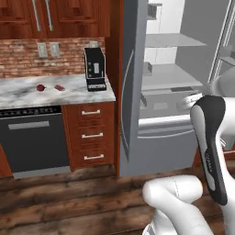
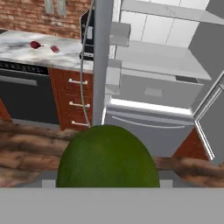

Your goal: Open the fridge, remove the pear, lime, and steak, and place them on any counter.

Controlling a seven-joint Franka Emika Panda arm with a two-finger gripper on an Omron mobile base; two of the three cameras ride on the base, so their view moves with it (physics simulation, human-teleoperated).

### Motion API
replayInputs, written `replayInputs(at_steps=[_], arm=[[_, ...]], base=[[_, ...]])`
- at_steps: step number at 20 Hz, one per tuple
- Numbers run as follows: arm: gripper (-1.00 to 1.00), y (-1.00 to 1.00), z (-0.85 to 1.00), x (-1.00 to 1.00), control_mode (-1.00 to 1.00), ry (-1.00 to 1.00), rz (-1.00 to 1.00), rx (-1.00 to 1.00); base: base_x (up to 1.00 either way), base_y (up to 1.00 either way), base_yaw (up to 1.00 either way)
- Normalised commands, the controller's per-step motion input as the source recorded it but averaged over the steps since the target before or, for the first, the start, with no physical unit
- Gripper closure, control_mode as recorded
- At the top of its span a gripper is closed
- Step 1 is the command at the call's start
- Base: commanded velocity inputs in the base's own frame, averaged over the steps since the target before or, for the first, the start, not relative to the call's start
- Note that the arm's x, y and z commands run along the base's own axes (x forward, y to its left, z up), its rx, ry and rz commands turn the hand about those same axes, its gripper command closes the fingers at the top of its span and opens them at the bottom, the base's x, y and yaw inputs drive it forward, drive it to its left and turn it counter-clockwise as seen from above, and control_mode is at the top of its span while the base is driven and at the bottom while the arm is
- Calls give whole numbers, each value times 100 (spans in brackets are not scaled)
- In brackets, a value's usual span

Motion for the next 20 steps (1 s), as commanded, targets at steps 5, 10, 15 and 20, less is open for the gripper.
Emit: replayInputs(at_steps=[5,10,15,20], arm=[[100,0,0,0,100,0,0,0],[100,0,0,0,100,0,0,0],[100,0,0,0,100,0,0,0],[100,0,0,0,100,0,0,0]], base=[[0,100,-1],[34,97,-1],[98,79,0],[100,70,0]])
